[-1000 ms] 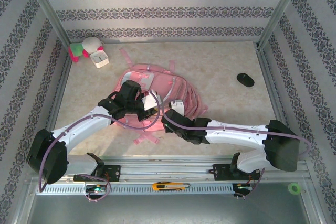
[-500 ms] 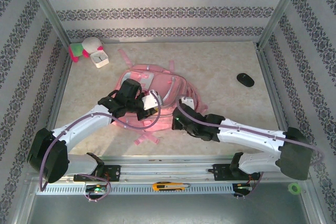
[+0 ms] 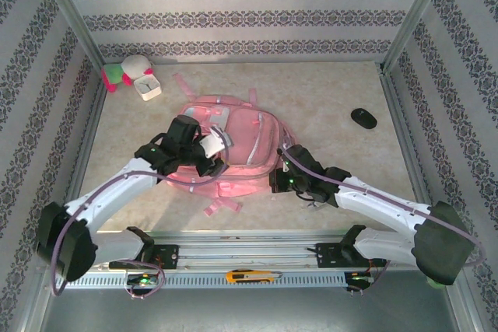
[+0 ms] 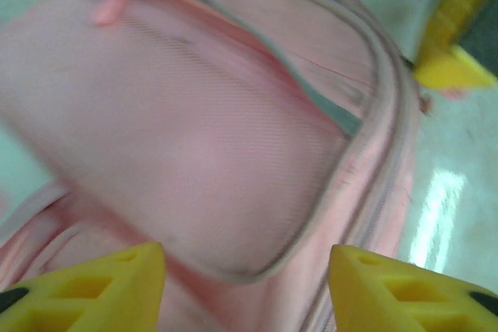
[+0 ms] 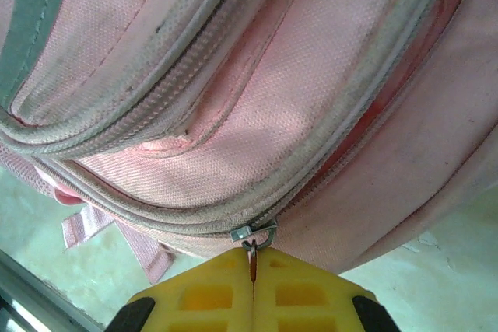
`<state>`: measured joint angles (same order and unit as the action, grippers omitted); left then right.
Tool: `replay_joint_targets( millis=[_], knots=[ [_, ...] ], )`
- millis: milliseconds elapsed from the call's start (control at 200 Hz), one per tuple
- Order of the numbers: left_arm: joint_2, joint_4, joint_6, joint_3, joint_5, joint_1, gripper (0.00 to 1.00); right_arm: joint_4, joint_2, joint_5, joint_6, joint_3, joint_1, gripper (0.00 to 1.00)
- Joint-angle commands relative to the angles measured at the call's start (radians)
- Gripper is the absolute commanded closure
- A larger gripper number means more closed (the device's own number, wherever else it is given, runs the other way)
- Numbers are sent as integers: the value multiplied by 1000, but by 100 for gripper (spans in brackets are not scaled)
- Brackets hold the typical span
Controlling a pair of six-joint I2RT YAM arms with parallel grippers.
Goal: Pack books, pencil case, and school supplies into a backpack
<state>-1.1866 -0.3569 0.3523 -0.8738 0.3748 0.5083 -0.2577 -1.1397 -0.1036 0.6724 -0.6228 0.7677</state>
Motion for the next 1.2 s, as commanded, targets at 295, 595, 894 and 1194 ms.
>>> replay_joint_targets(
  millis=[295,595,894,1194],
  knots=[
    [355,-212,-1050,234,-502,-61,48,25,11,-55,-26,12,36,100],
    [191,211,-1149,412,-359,-155,48,136,-24,-58,26,55,119,100],
    [-116,406,-978,220,-247,-271,43,217,-55,-58,60,45,154,100],
    [108,353,-184,203,-13,-244,32,215,-58,-260,-21,34,35,100]
  ],
)
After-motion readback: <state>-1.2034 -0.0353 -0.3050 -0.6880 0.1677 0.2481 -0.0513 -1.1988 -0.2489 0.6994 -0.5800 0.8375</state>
